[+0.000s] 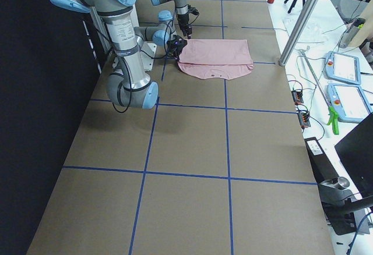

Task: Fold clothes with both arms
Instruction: 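Move the left gripper to the shirt's near corner beside the right gripper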

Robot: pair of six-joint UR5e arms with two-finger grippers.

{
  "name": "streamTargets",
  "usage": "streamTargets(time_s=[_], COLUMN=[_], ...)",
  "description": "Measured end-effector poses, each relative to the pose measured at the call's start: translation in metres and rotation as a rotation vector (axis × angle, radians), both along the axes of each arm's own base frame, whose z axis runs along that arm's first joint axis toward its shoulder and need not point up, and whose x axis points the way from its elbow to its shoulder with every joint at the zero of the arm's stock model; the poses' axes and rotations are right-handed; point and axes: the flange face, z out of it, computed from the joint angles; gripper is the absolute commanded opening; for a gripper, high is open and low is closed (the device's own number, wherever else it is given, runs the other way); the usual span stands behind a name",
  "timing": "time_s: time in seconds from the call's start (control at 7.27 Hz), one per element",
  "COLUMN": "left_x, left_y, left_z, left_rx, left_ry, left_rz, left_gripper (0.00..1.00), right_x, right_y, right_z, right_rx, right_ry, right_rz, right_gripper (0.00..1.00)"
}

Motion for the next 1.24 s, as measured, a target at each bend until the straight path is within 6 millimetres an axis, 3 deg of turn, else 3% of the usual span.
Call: streamTargets(time_s=[0.41,0.55,0.69,0.83,0.96,1.24], left_x=[0.005,0.008,0.011,0.014,0.015,0.013], left_y=[0.016,0.022,0.030,0.036,0.039,0.041], left_z=[0.018,0.021,0.023,0.023,0.022,0.017], left_rx=[-0.053,-0.057,-0.059,-0.059,-0.062,-0.070], left_ry=[-0.034,-0.039,-0.043,-0.044,-0.042,-0.028], left_rz=[0.002,0.013,0.027,0.038,0.042,0.036], left_gripper=[0.68,0.64,0.55,0.17,0.00,0.00], right_x=[0.005,0.005,0.005,0.005,0.005,0.005], right_y=[0.001,0.001,0.001,0.001,0.001,0.001], right_z=[0.000,0.000,0.000,0.000,0.000,0.000], right_rx=[0.002,0.002,0.001,0.002,0.002,0.002], right_ry=[-0.005,-0.005,-0.004,-0.004,-0.004,-0.004], right_rz=[-0.002,-0.003,-0.003,-0.002,-0.002,-0.001], right_gripper=[0.00,0.00,0.00,0.00,0.00,0.00])
